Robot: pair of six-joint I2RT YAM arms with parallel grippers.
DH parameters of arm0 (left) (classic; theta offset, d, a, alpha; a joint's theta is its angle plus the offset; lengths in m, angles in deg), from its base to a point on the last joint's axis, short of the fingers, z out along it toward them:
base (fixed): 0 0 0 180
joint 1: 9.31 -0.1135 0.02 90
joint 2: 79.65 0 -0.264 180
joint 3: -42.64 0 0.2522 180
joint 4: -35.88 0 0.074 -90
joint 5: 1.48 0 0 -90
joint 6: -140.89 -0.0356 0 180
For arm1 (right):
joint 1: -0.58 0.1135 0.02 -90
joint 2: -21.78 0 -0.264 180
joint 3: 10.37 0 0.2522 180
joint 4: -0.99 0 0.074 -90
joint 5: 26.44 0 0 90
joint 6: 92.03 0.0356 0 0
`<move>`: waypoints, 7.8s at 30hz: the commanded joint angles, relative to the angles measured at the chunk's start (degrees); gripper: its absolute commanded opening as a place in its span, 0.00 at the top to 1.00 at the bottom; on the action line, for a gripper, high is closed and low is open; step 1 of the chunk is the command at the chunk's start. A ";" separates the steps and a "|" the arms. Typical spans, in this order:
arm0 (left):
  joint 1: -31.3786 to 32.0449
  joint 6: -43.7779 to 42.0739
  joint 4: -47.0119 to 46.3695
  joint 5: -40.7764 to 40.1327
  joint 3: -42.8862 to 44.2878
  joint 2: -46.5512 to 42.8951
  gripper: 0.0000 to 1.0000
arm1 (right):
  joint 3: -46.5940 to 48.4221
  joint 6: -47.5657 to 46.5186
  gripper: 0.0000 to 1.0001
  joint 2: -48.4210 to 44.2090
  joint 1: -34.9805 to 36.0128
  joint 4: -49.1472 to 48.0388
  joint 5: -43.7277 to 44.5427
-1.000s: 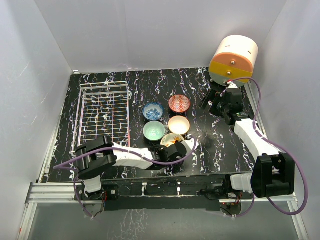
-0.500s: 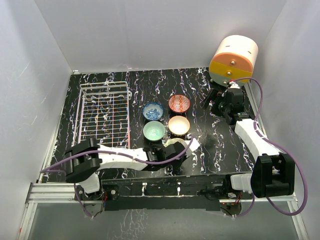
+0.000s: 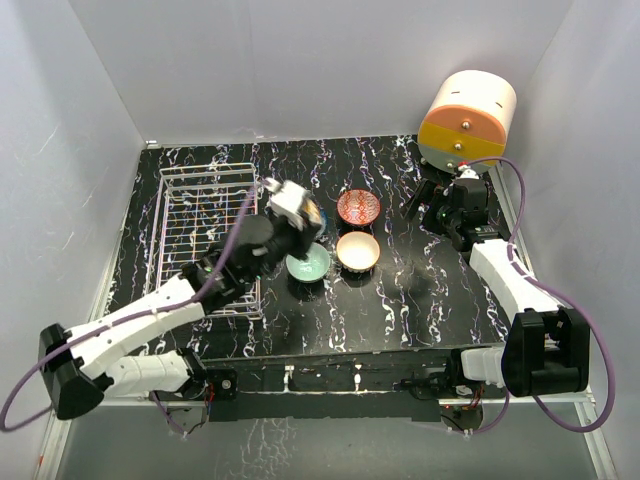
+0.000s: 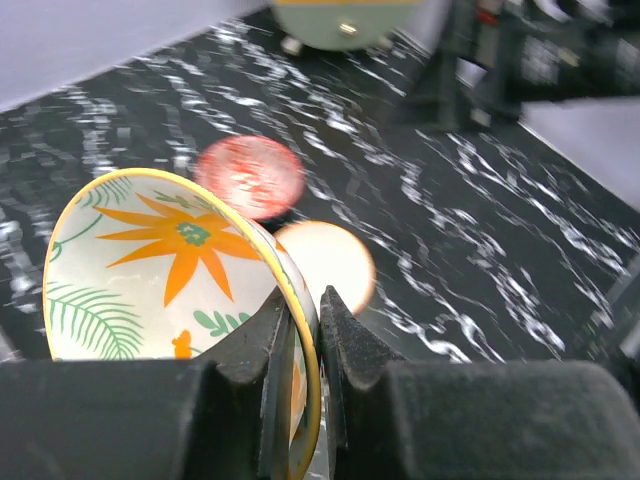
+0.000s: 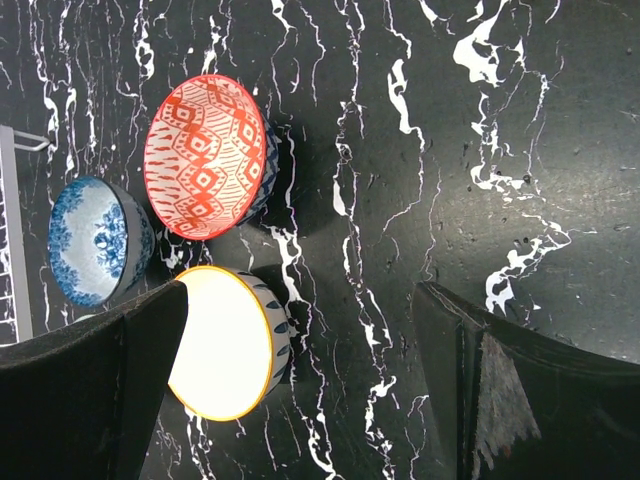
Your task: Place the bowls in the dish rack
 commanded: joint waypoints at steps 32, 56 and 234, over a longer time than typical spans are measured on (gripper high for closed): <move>-64.44 56.08 -64.32 49.55 -23.14 13.68 1.00 | 0.20 0.12 0.02 -1.53 -0.30 -2.28 -4.57; -66.83 65.41 -60.68 55.43 -17.59 32.04 1.00 | -0.50 0.21 0.01 -1.49 -0.30 -2.28 -3.50; -43.57 23.53 42.75 15.22 -11.21 -6.50 0.16 | -6.51 1.69 0.02 -2.72 -1.16 -5.04 -8.60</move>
